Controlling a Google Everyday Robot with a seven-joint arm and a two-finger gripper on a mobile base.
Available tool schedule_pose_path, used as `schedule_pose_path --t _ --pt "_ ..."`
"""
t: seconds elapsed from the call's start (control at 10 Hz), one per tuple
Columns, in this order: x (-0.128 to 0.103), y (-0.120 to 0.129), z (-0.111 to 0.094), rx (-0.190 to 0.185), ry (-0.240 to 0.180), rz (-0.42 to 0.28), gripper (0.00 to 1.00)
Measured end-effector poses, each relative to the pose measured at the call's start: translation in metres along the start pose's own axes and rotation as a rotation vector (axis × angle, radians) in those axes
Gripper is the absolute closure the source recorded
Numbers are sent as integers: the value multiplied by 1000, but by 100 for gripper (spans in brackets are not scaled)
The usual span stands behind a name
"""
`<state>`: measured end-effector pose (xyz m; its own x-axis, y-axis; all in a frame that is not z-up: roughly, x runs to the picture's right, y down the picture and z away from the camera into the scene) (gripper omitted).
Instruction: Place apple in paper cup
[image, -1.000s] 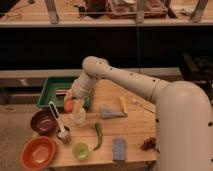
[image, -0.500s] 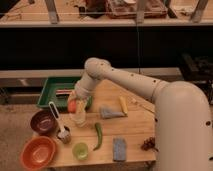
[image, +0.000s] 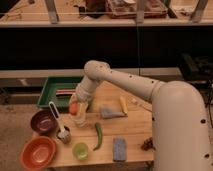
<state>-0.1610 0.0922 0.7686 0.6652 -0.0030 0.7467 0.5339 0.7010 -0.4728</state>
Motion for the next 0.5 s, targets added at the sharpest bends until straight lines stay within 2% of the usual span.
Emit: schedule_pose_path --t 0.1,0.5 --pt "2 2 -1 -1 26 2 20" --pt "4 2 -3 7 33 1 20"
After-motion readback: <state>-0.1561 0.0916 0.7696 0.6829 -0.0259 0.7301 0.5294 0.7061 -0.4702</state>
